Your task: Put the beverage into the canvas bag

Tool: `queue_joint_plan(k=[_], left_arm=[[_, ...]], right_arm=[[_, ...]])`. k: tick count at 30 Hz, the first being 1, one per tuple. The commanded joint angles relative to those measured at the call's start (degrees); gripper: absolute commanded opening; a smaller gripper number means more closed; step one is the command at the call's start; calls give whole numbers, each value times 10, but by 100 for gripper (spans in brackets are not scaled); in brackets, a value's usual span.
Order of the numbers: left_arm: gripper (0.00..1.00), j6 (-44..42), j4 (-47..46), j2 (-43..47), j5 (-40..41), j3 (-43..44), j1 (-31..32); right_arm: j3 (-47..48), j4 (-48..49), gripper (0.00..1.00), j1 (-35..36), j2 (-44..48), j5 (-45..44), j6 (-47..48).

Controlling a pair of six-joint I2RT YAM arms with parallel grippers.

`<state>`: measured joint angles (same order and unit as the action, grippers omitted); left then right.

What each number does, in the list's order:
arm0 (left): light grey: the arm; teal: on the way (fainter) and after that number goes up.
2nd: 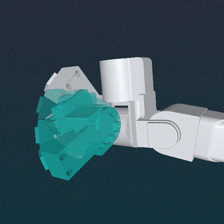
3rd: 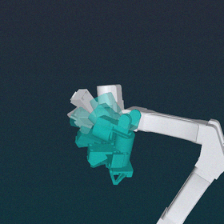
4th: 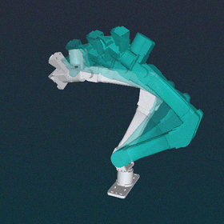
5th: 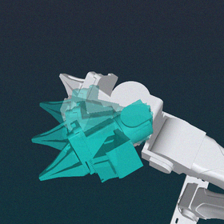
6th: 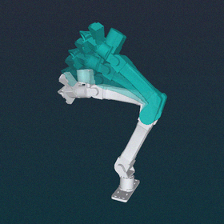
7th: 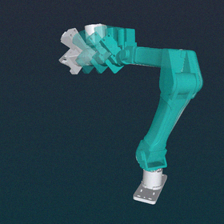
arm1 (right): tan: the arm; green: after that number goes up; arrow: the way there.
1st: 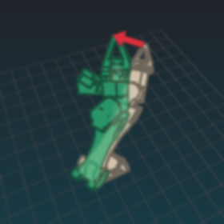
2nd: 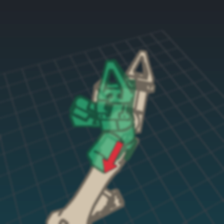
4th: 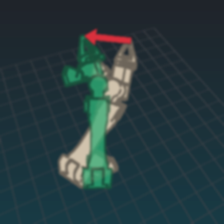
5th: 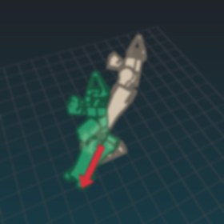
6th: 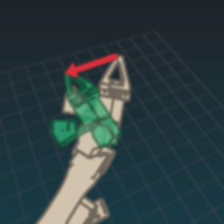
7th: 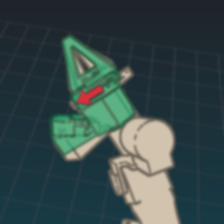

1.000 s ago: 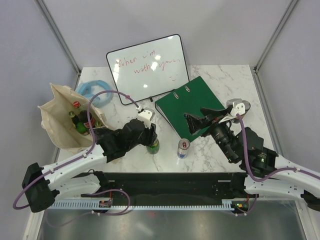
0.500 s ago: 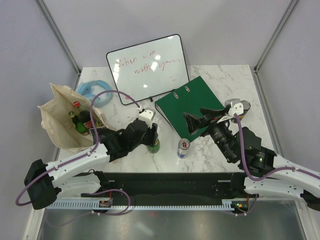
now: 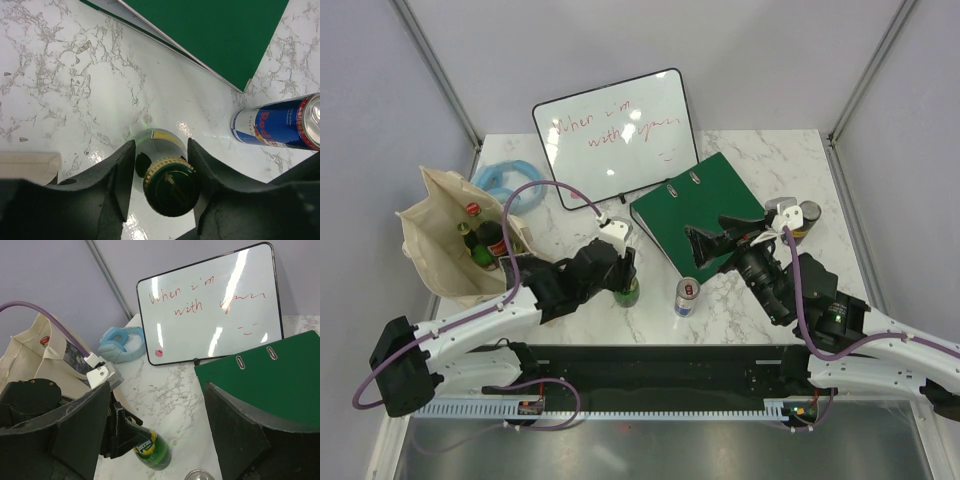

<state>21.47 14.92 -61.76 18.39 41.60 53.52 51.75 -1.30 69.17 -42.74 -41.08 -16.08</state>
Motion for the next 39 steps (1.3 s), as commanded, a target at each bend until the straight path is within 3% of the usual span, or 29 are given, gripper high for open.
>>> queue_joint_plan(k=[1,5,15,26,39], left_arm=[[45,14,20,-6,23,2,5],[3,9,46,-12,39,35,5],[2,-58,152,8,62,184,5],[2,-193,301,-29,173,489,-15],[2,-285,361,-33,128,662,-263]], right_arm=[[-3,9,83,2,0,-14,4],[-1,9,83,2,-2,-14,3],[-3,9,83,1,5,-15,1],[9,8,83,2,13,-4,8],[22,-14,83,2,35,-4,14]])
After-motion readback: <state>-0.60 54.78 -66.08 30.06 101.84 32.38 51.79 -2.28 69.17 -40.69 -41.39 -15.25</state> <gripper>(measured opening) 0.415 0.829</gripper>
